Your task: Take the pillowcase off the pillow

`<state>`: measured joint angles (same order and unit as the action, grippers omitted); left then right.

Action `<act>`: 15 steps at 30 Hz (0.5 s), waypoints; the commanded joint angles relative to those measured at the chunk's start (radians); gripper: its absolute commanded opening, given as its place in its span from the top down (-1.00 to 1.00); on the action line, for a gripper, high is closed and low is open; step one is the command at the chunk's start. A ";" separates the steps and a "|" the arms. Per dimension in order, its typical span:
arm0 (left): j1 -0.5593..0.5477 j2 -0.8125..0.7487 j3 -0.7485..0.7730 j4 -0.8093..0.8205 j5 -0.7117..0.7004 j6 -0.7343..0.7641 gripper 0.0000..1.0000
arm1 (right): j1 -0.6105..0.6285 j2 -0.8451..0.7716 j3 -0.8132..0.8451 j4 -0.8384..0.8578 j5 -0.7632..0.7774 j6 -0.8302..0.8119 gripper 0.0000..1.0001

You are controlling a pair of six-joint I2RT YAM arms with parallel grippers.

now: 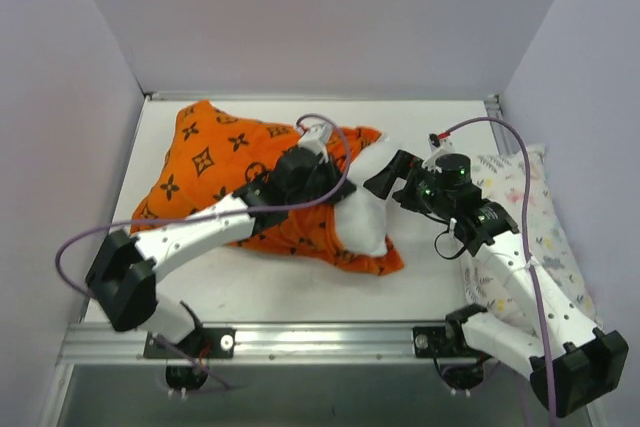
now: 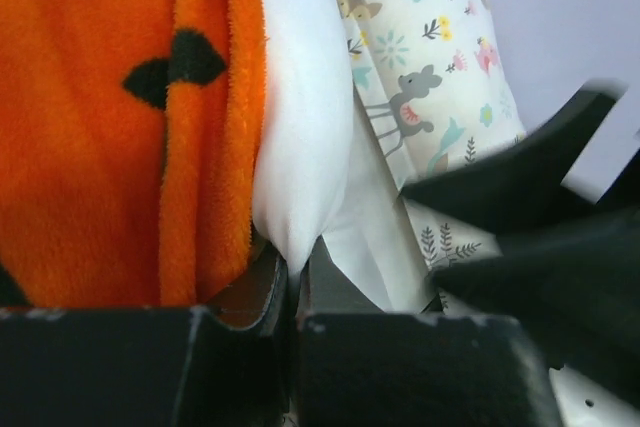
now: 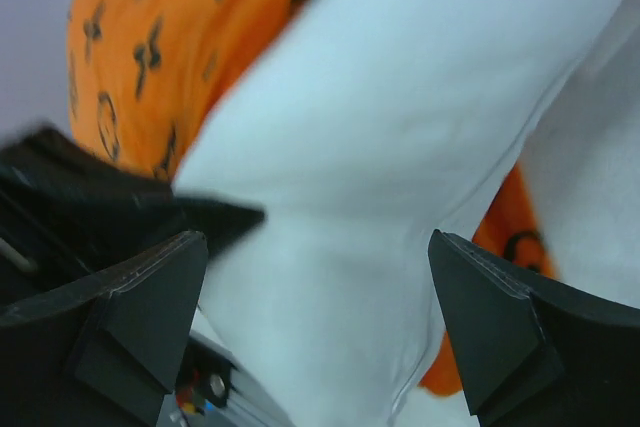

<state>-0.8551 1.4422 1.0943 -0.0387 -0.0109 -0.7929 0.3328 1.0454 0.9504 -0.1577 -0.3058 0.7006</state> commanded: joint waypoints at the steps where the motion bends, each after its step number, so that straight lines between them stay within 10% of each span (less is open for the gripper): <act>1: -0.036 0.076 0.157 0.141 0.034 -0.012 1.00 | 0.113 -0.122 -0.219 0.029 0.109 0.000 -1.00; 10: -0.042 0.090 0.171 0.066 0.019 0.015 -0.30 | 0.207 -0.067 -0.340 0.104 0.250 -0.052 -1.00; 15: -0.053 0.022 0.226 -0.146 -0.094 0.101 -0.44 | 0.206 -0.012 -0.366 0.180 0.243 -0.064 -1.00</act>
<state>-0.8967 1.5517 1.2339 -0.0849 -0.0116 -0.7624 0.5320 0.9901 0.6018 -0.0654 -0.1123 0.6590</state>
